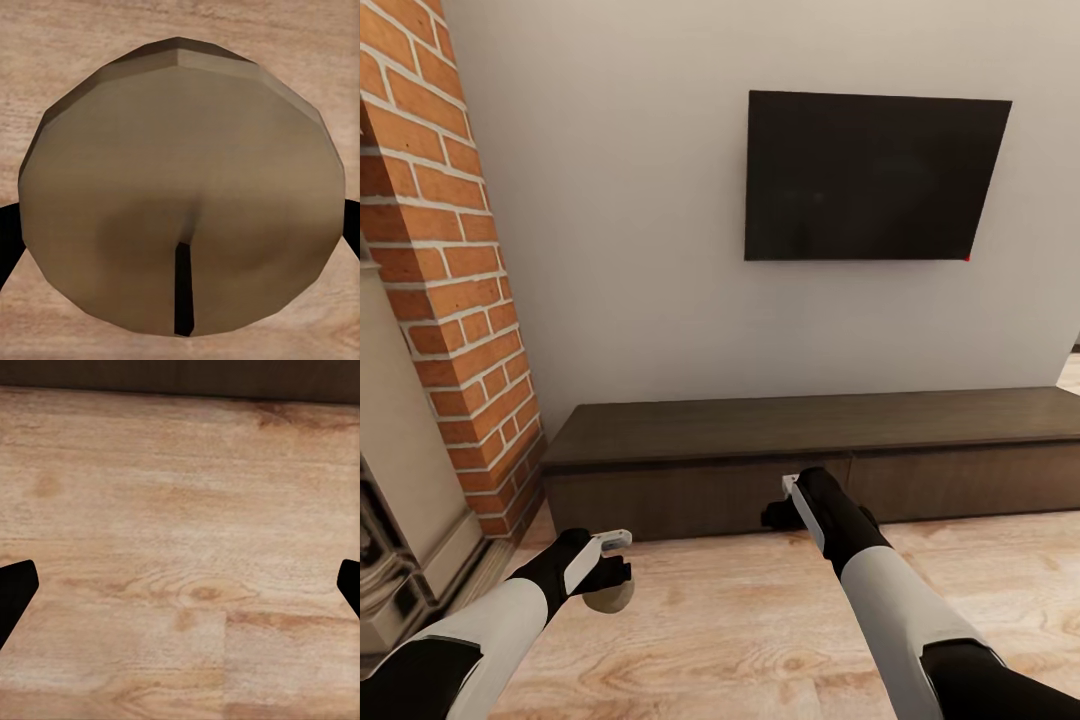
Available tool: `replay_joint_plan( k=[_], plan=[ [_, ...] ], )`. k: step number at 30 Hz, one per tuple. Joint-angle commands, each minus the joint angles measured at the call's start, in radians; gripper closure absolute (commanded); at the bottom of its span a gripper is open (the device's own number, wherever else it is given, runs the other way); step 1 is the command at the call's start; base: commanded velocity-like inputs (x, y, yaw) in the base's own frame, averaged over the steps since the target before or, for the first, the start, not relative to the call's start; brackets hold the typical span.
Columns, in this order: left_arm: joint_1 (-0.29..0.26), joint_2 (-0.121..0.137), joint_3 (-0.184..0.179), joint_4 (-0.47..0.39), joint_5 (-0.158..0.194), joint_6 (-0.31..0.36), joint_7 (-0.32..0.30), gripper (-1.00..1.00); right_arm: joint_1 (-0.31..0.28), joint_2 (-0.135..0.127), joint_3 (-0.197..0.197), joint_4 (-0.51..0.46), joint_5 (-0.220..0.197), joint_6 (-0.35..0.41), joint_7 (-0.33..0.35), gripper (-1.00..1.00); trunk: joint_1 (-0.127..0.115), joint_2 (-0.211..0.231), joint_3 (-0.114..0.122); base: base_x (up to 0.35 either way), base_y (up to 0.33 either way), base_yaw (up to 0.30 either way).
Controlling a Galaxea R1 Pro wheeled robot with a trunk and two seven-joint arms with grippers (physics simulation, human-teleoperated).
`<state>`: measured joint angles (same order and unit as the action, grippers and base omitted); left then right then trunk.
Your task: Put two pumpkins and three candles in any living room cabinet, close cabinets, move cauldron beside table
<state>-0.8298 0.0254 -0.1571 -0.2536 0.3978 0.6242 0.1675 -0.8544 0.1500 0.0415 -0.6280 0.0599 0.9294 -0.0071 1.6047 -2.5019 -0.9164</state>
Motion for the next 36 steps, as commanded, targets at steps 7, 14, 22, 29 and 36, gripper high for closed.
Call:
replay_joint_plan(
  k=[7,14,22,29,36],
  plan=[
    [0.000,0.001,-0.008,-0.002,0.010,0.005,0.007,1.00,0.000,0.000,0.001,-0.001,0.005,0.005,0.000,-1.00,0.000,0.000,-0.001,0.000,0.000,0.000],
    [0.000,0.001,-0.008,-0.003,0.010,0.005,0.007,1.00,0.000,0.000,0.001,-0.001,0.005,0.005,-0.001,-1.00,0.000,0.000,-0.001,0.000,0.000,0.000],
    [0.000,-0.002,-0.009,-0.003,0.010,0.005,0.007,1.00,0.000,-0.001,0.000,0.002,0.006,-0.024,0.001,-1.00,0.000,0.000,-0.001,0.000,0.000,0.000],
    [0.000,-0.002,-0.008,-0.003,0.010,0.004,0.007,1.00,0.000,-0.001,0.000,0.002,0.005,-0.024,0.001,-1.00,0.000,0.000,-0.001,0.009,0.000,0.000],
    [0.000,-0.002,-0.008,-0.003,0.010,0.003,0.006,1.00,0.000,-0.001,0.001,0.002,0.005,-0.026,0.001,-1.00,0.000,0.000,-0.001,0.254,0.000,0.000]
  ],
)
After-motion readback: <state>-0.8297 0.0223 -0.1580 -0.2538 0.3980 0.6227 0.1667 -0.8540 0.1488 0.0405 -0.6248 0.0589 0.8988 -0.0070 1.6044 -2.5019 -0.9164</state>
